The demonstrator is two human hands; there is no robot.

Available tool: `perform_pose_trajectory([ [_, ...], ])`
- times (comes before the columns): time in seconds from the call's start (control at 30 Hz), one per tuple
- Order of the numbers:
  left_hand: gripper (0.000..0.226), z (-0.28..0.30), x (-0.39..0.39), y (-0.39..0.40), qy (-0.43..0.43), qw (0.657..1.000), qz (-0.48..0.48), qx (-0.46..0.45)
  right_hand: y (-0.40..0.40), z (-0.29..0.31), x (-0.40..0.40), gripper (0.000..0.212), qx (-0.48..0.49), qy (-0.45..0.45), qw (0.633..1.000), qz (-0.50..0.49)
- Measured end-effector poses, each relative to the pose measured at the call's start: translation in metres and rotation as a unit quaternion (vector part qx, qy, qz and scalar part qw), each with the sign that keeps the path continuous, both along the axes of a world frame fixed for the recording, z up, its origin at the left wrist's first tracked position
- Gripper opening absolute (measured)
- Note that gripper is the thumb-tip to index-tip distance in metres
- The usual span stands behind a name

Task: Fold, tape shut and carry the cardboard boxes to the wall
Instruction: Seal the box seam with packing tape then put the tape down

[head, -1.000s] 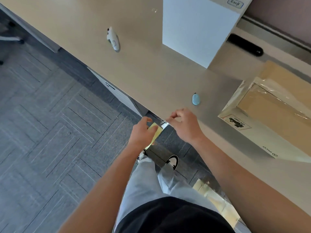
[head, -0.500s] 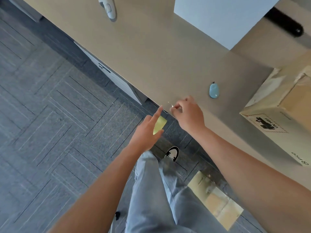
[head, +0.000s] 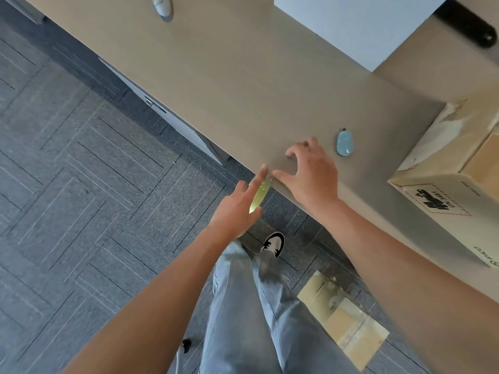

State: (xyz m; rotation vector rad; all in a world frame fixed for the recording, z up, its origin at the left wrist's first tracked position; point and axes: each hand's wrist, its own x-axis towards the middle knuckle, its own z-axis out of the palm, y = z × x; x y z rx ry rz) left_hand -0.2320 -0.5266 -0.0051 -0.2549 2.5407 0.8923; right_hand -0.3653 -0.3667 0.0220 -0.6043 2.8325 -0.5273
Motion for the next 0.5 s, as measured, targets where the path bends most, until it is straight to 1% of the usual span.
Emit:
perform_pose_trajectory([
  [0.13, 0.107, -0.001, -0.004, 0.004, -0.022, 1.0, -0.003, -0.015, 0.007, -0.004, -0.006, 0.041, -0.033, -0.025, 0.999, 0.023],
  [0.3, 0.107, 0.0, -0.006, 0.01, -0.026, 0.999, 0.013, -0.016, 0.021, -0.003, -0.015, 0.034, -0.046, -0.025, 0.999, 0.005],
  [0.43, 0.107, 0.001, -0.004, 0.014, -0.023, 0.999, 0.022, -0.019, 0.023, 0.001, -0.014, 0.037, -0.03, -0.016, 0.999, -0.01],
  [0.5, 0.106, 0.003, -0.005, 0.015, -0.023, 0.999, 0.027, -0.02, 0.02, 0.004, -0.006, 0.048, -0.022, -0.001, 1.0, -0.013],
])
